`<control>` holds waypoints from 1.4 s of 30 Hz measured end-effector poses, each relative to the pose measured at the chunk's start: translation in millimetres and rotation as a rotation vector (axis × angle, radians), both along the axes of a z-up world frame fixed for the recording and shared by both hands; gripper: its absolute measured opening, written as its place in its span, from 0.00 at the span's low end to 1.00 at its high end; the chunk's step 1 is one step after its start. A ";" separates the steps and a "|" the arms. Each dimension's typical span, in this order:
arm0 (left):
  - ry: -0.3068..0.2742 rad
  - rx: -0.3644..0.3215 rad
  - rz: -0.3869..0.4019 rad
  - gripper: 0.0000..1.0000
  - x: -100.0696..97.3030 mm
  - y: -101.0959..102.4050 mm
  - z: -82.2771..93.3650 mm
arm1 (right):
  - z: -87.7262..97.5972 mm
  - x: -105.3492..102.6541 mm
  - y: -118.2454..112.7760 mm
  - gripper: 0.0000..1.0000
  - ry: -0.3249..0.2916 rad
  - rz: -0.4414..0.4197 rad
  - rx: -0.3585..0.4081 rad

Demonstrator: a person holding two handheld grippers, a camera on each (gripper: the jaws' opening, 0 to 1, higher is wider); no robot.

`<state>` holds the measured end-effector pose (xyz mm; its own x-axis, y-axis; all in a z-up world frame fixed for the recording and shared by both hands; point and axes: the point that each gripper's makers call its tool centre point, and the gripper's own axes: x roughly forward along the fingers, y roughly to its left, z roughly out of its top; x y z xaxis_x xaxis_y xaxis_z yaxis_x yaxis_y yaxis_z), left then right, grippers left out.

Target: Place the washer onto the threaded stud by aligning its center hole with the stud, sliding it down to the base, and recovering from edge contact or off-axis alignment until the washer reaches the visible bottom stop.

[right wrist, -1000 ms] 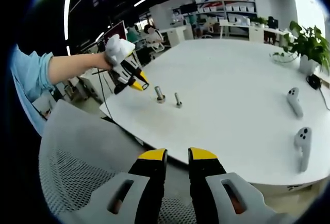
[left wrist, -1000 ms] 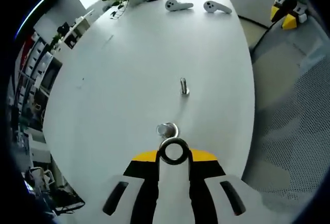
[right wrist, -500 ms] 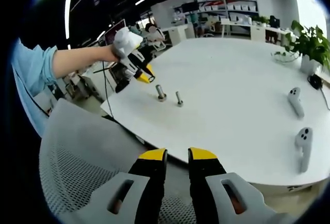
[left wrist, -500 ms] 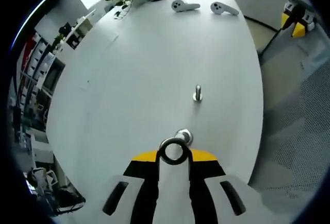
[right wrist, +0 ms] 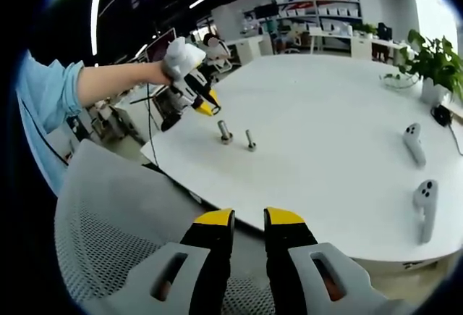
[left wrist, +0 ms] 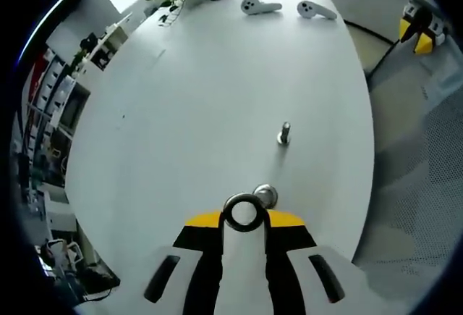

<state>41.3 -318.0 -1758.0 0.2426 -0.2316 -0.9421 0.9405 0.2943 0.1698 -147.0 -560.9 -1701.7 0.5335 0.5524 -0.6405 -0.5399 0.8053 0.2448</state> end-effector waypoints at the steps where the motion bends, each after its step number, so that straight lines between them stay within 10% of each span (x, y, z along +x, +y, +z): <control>1: 0.003 0.000 -0.002 0.19 -0.6 -0.5 -0.9 | 0.0 0.0 0.1 0.19 -0.001 0.000 0.001; 42: 0.102 0.064 -0.055 0.19 -9.9 -17.2 -54.3 | -0.8 2.1 -2.2 0.19 -0.001 -0.017 -0.003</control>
<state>31.3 -335.2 -1812.3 0.1329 -0.1801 -0.9746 0.9684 0.2331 0.0889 -144.9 -563.2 -1702.6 0.5435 0.5414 -0.6415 -0.5268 0.8150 0.2415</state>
